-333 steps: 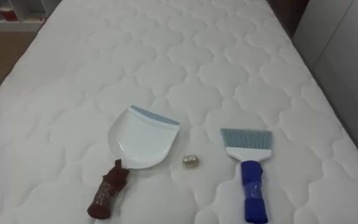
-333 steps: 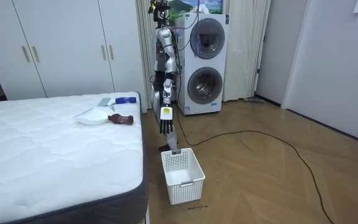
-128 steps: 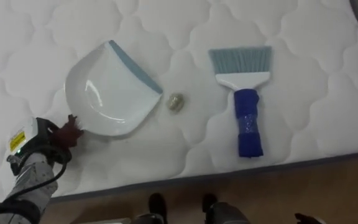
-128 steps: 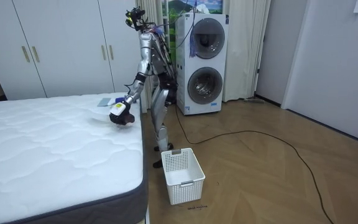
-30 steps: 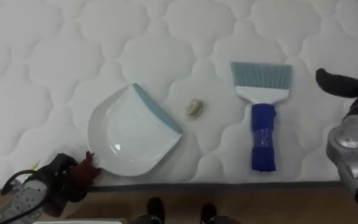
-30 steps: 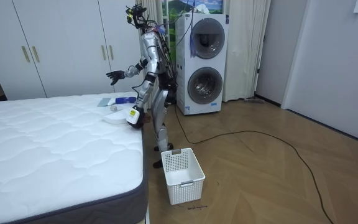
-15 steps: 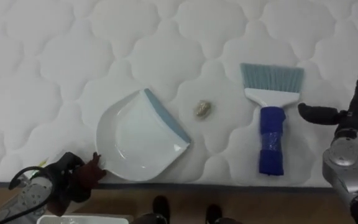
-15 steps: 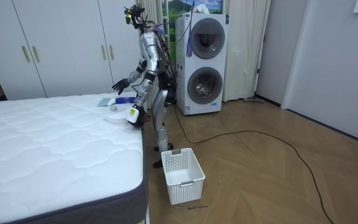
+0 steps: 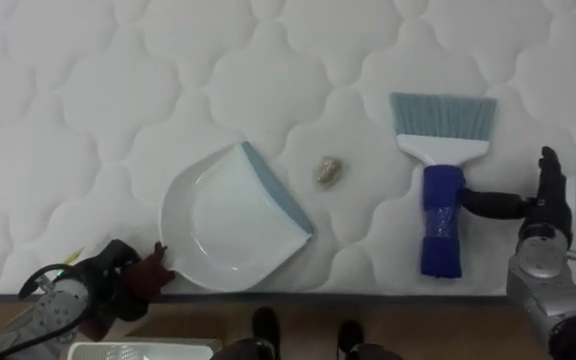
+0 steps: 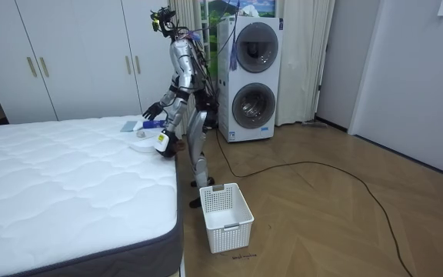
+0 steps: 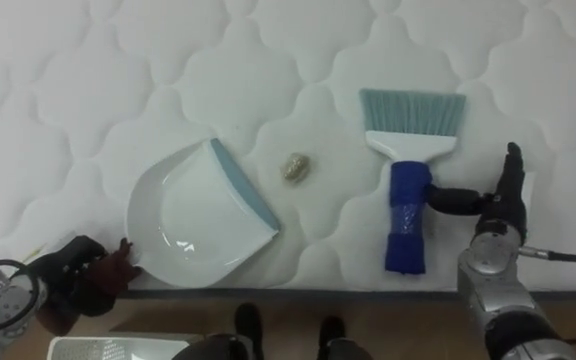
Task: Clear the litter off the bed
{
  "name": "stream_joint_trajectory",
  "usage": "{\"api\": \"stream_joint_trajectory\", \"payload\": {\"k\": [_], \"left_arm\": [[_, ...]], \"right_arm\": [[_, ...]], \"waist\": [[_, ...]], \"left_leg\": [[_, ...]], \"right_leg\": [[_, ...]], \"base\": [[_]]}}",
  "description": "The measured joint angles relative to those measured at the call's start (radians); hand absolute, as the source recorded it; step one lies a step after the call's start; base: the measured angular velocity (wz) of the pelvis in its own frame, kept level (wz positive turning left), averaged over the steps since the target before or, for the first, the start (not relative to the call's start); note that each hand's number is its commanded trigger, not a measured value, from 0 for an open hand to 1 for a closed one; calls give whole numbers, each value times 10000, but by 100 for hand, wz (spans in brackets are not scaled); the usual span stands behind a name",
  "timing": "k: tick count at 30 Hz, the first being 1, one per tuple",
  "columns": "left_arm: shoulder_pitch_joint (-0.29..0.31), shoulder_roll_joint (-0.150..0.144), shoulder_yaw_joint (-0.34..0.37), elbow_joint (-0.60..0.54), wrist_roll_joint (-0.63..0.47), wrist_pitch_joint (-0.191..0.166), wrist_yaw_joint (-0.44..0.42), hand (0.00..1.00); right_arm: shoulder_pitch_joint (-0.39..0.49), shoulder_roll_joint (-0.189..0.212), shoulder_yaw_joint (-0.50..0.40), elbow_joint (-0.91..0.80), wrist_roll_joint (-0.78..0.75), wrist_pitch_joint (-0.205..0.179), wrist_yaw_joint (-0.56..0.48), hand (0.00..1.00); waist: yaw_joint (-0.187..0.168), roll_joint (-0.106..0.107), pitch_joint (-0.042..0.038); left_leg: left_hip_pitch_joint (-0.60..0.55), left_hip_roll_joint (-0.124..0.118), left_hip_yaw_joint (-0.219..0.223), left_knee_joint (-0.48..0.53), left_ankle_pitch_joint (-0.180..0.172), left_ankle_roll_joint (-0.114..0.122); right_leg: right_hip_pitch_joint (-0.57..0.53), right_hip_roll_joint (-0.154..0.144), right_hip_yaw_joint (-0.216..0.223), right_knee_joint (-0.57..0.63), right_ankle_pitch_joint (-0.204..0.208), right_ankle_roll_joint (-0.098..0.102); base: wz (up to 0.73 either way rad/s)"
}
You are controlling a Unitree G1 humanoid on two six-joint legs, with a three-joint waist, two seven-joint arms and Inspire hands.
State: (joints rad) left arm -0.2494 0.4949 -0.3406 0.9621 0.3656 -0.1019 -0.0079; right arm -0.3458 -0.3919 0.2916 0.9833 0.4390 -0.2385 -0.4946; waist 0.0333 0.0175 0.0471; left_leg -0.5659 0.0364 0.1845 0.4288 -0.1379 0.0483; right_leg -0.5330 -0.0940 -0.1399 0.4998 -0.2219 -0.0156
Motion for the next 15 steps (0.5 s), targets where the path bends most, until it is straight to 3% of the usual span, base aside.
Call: {"api": "stream_joint_trajectory", "payload": {"k": [8, 15], "left_arm": [[40, -123, 1, -9, -1, 93, 192, 100], [87, -361, 0, -6, 15, 103, 483, 100]], "right_arm": [[22, 91, -5, -23, -48, 12, 192, 0], [-11, 304, -37, -434, 328, 16, 9, 0]], "waist": [[31, 54, 8], [78, 226, -18]], "left_leg": [[-29, -10, -3, 9, 0, 0], [-51, 51, 43, 27, -3, -5]], "right_leg": [[-62, 54, 14, 3, -14, -2], [-99, 67, 33, -22, 1, -29]], "base": [[0], [-1]]}}
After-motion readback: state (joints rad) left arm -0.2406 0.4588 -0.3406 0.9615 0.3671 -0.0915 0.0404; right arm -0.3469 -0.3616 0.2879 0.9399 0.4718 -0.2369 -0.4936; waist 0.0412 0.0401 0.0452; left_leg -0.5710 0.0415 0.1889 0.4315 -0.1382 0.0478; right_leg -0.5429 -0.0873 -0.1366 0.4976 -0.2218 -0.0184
